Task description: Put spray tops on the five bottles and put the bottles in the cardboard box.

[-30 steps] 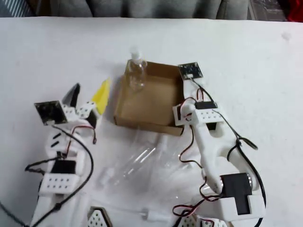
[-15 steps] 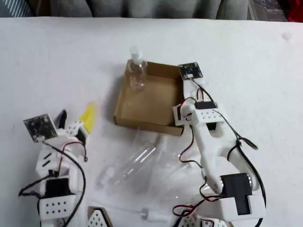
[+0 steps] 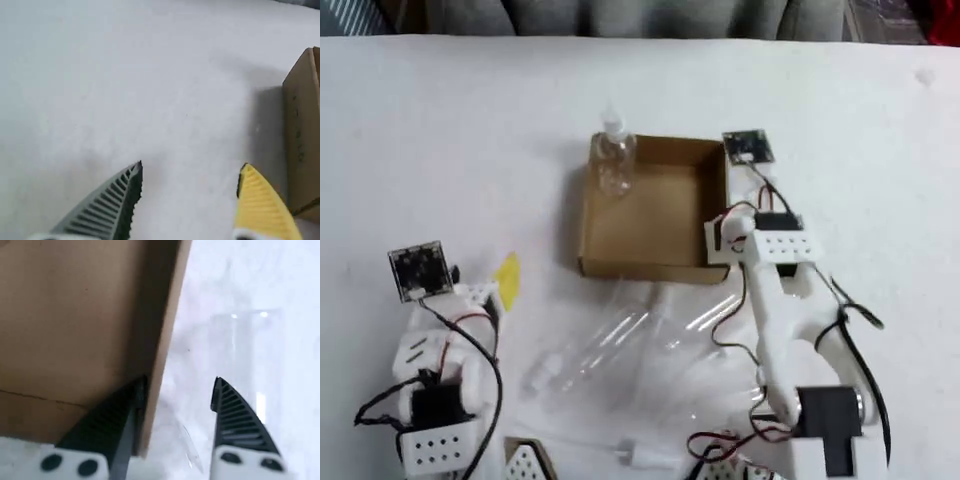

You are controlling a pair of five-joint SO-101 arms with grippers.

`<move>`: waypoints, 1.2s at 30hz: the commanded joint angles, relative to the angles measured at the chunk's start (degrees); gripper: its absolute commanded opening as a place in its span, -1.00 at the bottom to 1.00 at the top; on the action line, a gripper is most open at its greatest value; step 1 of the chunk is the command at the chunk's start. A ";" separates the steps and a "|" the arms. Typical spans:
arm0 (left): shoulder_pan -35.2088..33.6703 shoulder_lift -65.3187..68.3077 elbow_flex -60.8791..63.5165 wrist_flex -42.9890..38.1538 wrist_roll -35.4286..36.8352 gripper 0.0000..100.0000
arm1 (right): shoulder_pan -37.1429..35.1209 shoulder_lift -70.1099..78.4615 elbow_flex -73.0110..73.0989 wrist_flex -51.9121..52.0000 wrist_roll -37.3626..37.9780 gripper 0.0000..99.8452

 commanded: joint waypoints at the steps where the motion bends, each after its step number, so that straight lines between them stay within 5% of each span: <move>1: 1.27 2.68 -0.18 0.09 -1.85 -0.44 | 1.45 -7.60 -5.10 7.08 0.62 -0.66; 7: 2.51 4.35 -0.18 0.00 -1.85 -0.45 | 1.27 -14.55 -10.37 20.26 4.31 -0.66; 15: 2.51 4.53 -0.18 -1.67 -4.48 -0.87 | -4.97 -25.89 -14.15 40.22 16.09 -0.66; 23: 2.51 4.62 -0.18 -1.41 -6.07 -0.94 | -21.05 -36.97 -12.40 49.10 20.57 -0.74; 32: 2.15 4.62 -0.18 -1.85 -5.71 -0.93 | -54.73 -38.11 0.70 49.10 24.09 -0.78; 36: 2.15 4.62 -0.26 -1.93 -2.73 -0.93 | -63.43 -38.11 4.40 48.04 23.56 -0.71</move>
